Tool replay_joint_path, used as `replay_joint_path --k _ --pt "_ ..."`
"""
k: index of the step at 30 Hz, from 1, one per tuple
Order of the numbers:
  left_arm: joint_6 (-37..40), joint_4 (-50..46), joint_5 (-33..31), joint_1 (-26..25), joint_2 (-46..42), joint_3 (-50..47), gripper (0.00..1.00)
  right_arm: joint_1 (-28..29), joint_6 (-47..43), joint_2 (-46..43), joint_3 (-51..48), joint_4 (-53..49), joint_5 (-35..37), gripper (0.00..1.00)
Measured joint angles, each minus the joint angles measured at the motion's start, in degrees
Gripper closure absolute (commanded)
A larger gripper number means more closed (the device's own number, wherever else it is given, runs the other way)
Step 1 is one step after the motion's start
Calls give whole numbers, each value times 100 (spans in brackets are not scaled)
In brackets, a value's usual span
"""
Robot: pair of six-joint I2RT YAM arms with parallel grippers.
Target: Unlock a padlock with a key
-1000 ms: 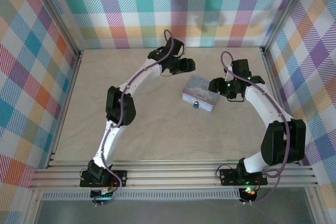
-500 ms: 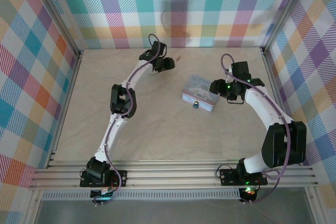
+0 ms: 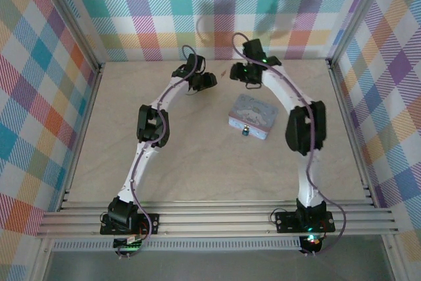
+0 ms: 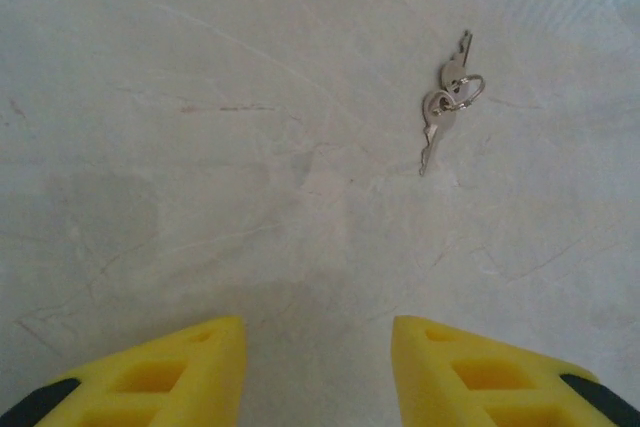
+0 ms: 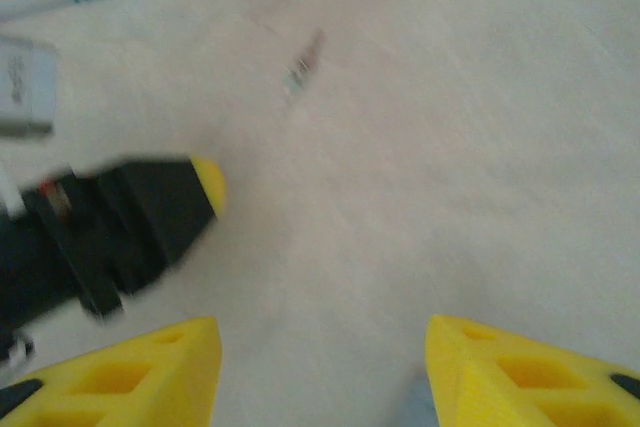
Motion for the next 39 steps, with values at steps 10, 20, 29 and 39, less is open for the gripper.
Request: replay_joint_path --k 10,20,29,39 --pt "-103 59 293 273 -1023 -1602 57 254 133 2535 2813 22 190 43" --pt "-81 201 516 343 -1875 -2693 56 7 1294 2881 2940 1231 116 45" --pt "-61 260 531 382 -2221 -3174 56 -210 2863 3482 3115 1956 -190 46" --pt "-61 343 566 385 -2232 -3268 55 -138 3504 3860 3303 2706 -61 50"
